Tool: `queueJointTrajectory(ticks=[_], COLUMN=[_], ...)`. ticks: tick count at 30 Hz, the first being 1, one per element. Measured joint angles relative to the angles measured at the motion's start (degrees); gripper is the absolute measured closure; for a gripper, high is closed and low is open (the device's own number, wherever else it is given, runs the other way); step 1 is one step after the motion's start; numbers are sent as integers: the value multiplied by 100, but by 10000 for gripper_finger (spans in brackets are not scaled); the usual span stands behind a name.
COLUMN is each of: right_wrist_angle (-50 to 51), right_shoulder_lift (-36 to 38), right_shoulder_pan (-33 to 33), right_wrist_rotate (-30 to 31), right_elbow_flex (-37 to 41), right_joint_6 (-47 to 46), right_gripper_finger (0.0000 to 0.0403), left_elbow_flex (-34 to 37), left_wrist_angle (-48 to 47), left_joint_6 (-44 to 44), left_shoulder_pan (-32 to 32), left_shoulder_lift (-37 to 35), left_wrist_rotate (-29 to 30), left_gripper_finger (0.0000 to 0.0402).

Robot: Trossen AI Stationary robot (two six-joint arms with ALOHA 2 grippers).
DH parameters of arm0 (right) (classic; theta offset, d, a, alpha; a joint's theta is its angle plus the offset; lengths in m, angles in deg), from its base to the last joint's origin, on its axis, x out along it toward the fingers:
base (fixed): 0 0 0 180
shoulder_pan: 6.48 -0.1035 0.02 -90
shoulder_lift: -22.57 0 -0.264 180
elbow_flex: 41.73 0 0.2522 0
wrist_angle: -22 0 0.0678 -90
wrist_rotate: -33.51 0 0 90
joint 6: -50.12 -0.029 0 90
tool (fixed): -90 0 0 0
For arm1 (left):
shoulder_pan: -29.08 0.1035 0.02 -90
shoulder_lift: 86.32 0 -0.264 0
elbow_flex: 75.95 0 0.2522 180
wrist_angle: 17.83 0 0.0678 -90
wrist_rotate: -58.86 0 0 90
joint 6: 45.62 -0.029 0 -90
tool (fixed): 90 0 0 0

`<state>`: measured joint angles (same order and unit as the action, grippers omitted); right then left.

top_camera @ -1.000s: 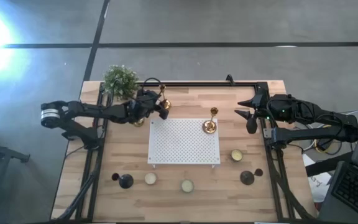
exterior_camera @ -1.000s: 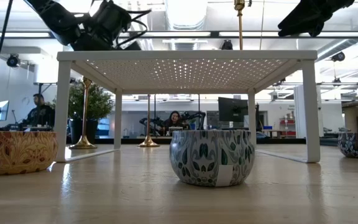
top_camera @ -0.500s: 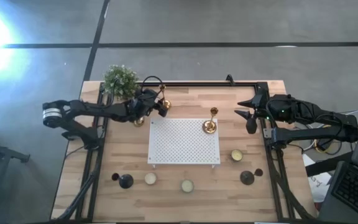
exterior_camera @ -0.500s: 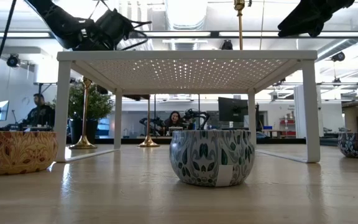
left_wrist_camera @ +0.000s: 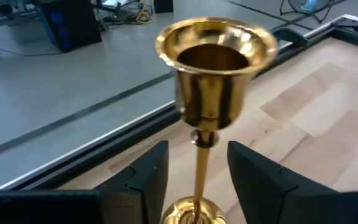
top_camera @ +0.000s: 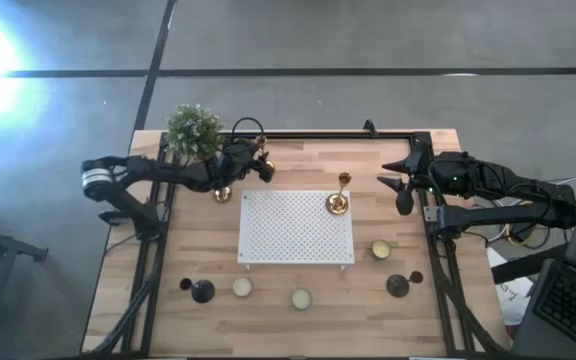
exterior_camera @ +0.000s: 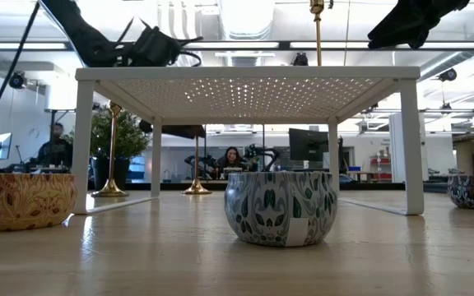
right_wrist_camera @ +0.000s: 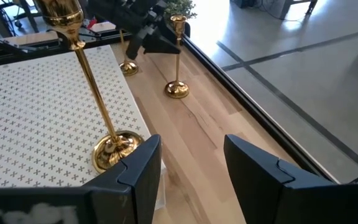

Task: Pick & Place candle stick holders
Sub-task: Put the top right golden candle holder on the shelf

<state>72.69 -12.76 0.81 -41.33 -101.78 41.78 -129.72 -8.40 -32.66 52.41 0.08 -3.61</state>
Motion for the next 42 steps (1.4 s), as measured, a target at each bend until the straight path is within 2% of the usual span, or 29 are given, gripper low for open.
queueJointTrajectory(ticks=[2,6,7,13,20,23,27,31,35,42], right_wrist_angle=[2,2,3,8,9,6,6,2,3,3], right_shoulder_lift=[0,0,0,2,2,0,0,0,0,0], right_shoulder_pan=[0,0,-1,-2,0,-2,0,0,0,0], right_wrist_rotate=[0,0,0,-2,-2,-3,-2,-2,-2,-4], right_elbow_flex=[0,0,0,0,13,13,13,13,13,13], right_joint_6=[0,12,38,87,88,88,87,87,85,85], right_gripper_finger=[235,241,242,252,263,268,273,277,277,271], left_elbow_flex=[0,0,1,2,-1,-243,-967,-1855,-2560,-3318], left_wrist_angle=[20,43,62,166,156,-395,-1642,-2894,-3758,-4281], left_joint_6=[17,-154,-245,-542,-1111,-1140,-1339,-1410,-1448,-1508], left_shoulder_pan=[38,53,51,51,51,51,-51,-231,-497,-875], left_shoulder_lift=[47,45,25,-417,-1593,-2086,-2444,-2417,-2169,-1643], left_wrist_rotate=[28,-34,-85,-636,-1206,-1643,-2173,-2999,-3785,-4655], left_gripper_finger=[264,368,379,381,381,381,381,381,381,381])
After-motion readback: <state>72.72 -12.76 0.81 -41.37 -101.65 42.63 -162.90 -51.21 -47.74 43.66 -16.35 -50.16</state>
